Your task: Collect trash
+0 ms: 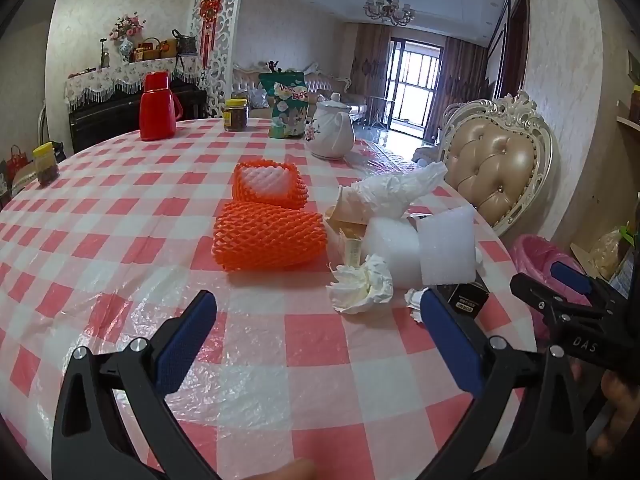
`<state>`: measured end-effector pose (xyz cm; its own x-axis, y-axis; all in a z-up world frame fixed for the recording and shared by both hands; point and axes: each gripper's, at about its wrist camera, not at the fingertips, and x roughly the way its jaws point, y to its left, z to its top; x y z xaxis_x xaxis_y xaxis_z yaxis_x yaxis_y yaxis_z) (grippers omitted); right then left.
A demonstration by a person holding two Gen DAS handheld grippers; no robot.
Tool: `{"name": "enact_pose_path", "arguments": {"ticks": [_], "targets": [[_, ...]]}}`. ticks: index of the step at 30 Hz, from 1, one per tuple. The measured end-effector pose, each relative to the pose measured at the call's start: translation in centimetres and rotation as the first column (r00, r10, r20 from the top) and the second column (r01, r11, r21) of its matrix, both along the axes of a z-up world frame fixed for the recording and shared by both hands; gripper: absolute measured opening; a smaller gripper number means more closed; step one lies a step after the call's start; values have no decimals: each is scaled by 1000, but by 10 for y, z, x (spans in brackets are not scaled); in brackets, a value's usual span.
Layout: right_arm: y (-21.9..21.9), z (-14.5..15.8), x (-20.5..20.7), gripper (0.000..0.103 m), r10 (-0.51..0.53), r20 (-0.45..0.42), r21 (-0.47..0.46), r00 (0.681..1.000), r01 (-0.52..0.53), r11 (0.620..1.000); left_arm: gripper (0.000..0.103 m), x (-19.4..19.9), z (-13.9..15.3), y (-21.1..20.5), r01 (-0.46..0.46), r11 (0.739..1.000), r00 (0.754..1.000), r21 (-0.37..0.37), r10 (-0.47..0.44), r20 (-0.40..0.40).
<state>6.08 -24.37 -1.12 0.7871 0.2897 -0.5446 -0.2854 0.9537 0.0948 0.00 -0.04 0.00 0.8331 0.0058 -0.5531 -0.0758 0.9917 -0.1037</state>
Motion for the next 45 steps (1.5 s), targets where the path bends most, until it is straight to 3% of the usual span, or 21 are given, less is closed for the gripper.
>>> {"name": "enact_pose_path", "arguments": {"ticks": [45], "targets": [[-2, 0, 0, 97, 0, 2, 1, 1000, 0, 1000, 98, 0, 1, -2, 5, 1000, 1000, -4, -5, -2]]}}
